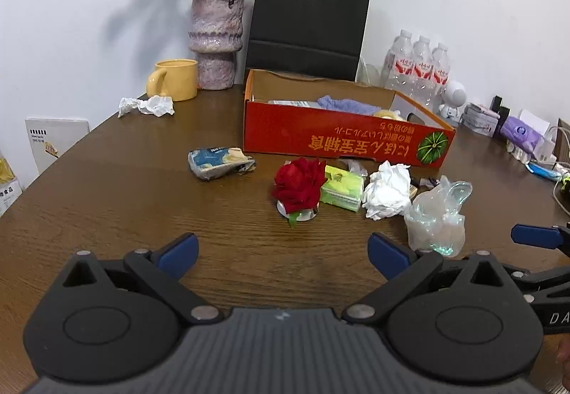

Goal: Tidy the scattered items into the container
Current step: 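Grasp the red rose with the left tool while the right grasps the clear plastic bag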

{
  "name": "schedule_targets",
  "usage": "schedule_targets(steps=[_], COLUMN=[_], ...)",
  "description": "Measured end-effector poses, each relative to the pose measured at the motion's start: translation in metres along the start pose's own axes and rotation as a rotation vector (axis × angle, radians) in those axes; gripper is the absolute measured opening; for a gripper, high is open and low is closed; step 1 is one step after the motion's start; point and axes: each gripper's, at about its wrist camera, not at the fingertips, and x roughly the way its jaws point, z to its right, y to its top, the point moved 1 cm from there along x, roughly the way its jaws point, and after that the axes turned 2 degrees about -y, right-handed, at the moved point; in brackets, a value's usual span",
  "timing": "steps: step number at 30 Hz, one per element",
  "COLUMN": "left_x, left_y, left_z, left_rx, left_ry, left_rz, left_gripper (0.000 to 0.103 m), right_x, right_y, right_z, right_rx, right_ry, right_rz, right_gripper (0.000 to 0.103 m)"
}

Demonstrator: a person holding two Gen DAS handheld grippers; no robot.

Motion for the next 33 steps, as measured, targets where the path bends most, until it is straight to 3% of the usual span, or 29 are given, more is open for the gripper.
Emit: schedule_targets(steps=[14,29,32,33], left_x=[0.031,0.086,0.094,0.096], left_y=[0.009,0.033,0.035,0.035], left_z=[0.008,0.019,0.020,0.020], left_rx=[0.040,0.089,0.095,0.093], left_ry=[0.021,0.069,0.081,0.079], left_rz=[-0.040,-0.061,-0.069,-0.075], left_gripper=[0.103,0.102,0.088,0.075], right_x=[0.028,0.074,0.079,0.080], right_y=[0.005,0.025,0.025,0.025], right_z=[-0.001,0.003,0.002,0.002], right_rx=[-0.007,-0.030,-0.032,-0.031], right_ry=[-0.023,-0.063,-0.060,-0.058], right_rz=[-0.051,-0.091,-0.098,-0.101], right_gripper=[0.103,0.093,0.088,0.083])
